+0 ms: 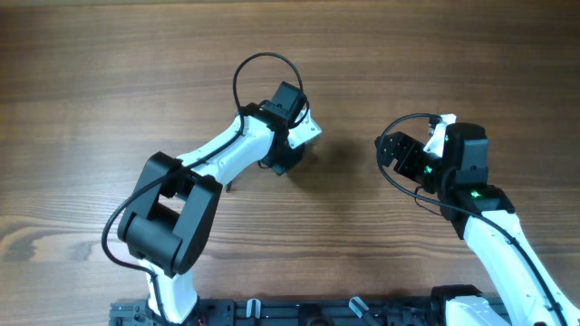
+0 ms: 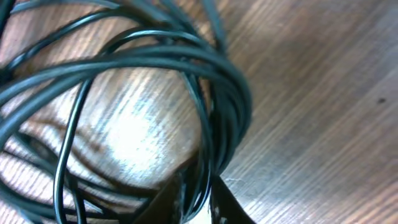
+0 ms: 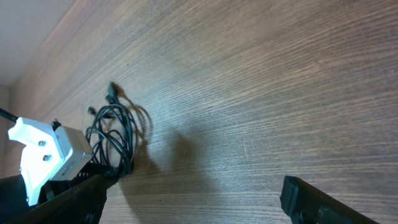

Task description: Untangle cables

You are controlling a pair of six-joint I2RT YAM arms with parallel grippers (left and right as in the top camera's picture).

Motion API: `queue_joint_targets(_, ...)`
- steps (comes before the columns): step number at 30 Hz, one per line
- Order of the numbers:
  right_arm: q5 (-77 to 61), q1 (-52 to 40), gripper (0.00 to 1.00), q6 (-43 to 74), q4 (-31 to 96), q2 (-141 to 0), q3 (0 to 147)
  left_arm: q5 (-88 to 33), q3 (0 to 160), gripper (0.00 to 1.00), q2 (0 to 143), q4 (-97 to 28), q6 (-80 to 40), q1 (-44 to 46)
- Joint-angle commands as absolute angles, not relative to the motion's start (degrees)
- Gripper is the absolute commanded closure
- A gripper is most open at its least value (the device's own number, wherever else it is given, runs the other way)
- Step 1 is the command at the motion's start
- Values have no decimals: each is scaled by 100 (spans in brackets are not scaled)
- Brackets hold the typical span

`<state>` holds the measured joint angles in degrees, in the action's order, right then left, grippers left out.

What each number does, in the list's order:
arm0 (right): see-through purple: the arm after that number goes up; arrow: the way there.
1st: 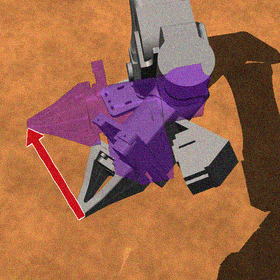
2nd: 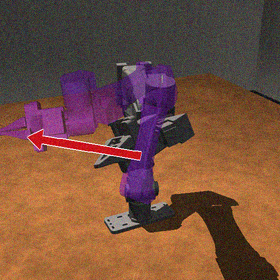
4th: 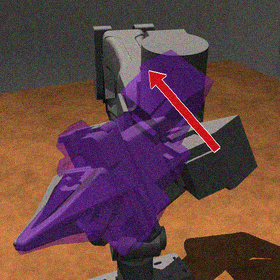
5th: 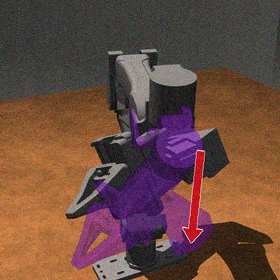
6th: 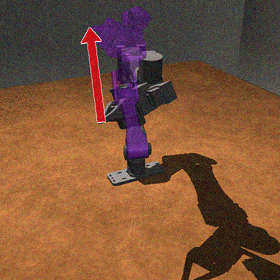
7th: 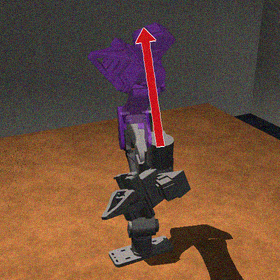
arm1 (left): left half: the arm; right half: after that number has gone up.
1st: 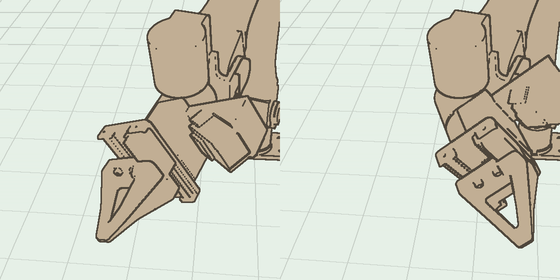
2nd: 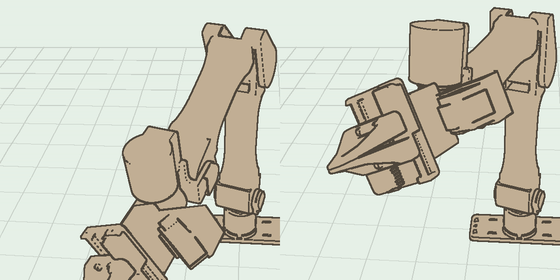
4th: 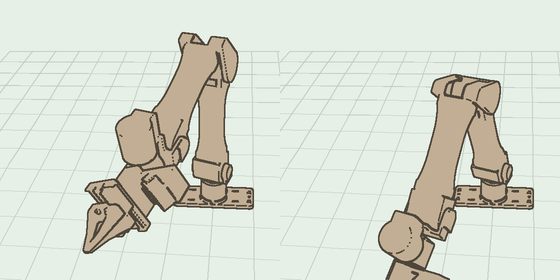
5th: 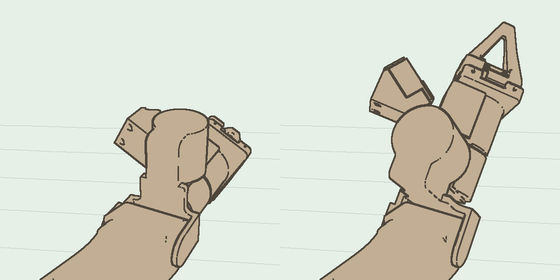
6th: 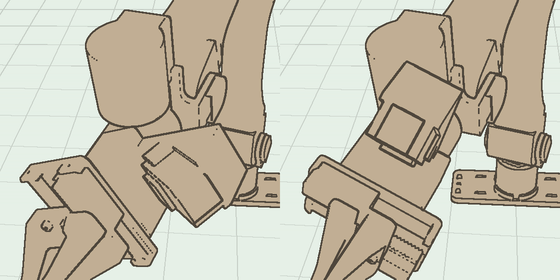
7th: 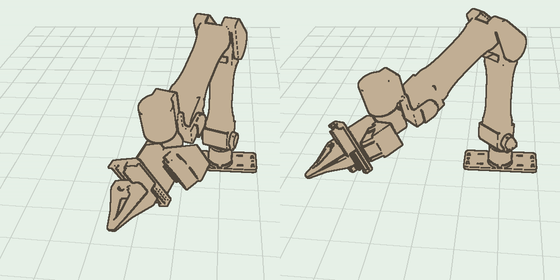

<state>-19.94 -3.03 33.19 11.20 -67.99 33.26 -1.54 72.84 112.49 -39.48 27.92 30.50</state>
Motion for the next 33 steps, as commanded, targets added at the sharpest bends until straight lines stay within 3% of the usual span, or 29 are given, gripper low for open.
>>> queue_joint_targets(1, -2082, -270, 8, 3363, 1173, -6842, 3439, -565, 7220, 96, 11137, -4014, 3002, 3048)
queue_joint_targets(6, -2335, -270, 14, 3238, 1188, -6842, 3439, -720, 7223, 96, 11126, -4016, 3002, 3048)
queue_joint_targets(11, -2779, -270, 37, 2961, 1135, -6842, 3439, -1122, 7223, 96, 10927, -4086, 3004, 2987)
queue_joint_targets(12, -2969, -270, 55, 2884, 1070, -6842, 3439, -1468, 7223, 96, 10755, -4101, 3006, 2867)
queue_joint_targets(15, -3304, -270, 87, 2823, 899, -6842, 3439, -2169, 7223, 96, 10499, -4224, 3190, 2617)
queue_joint_targets(16, -3446, -270, 93, 2823, 819, -6842, 3439, -2502, 7223, 96, 10401, -4294, 3308, 2486)
queue_joint_targets(19, -4014, -270, 92, 2827, 495, -6842, 3439, -3535, 7223, 96, 10151, -4434, 3439, 1997)
queue_joint_targets(22, -4661, -270, 69, 2867, 139, -6842, 3439, -4508, 7223, 96, 10075, -4539, 3472, 1490)
queue_joint_targets(24, -5105, -272, 59, 3017, -93, -6842, 3439, -5559, 7223, 96, 10084, -4805, 3948, 1079)
queue_joint_targets(28, -5227, -279, 57, 3273, -148, -6842, 3439, -6958, 7223, 96, 10084, -5415, 4836, 574)
queue_joint_targets(33, -5216, -537, 57, 3323, -213, -6842, 3439, -7282, 7223, 96, 10084, -5647, 5103, 436)
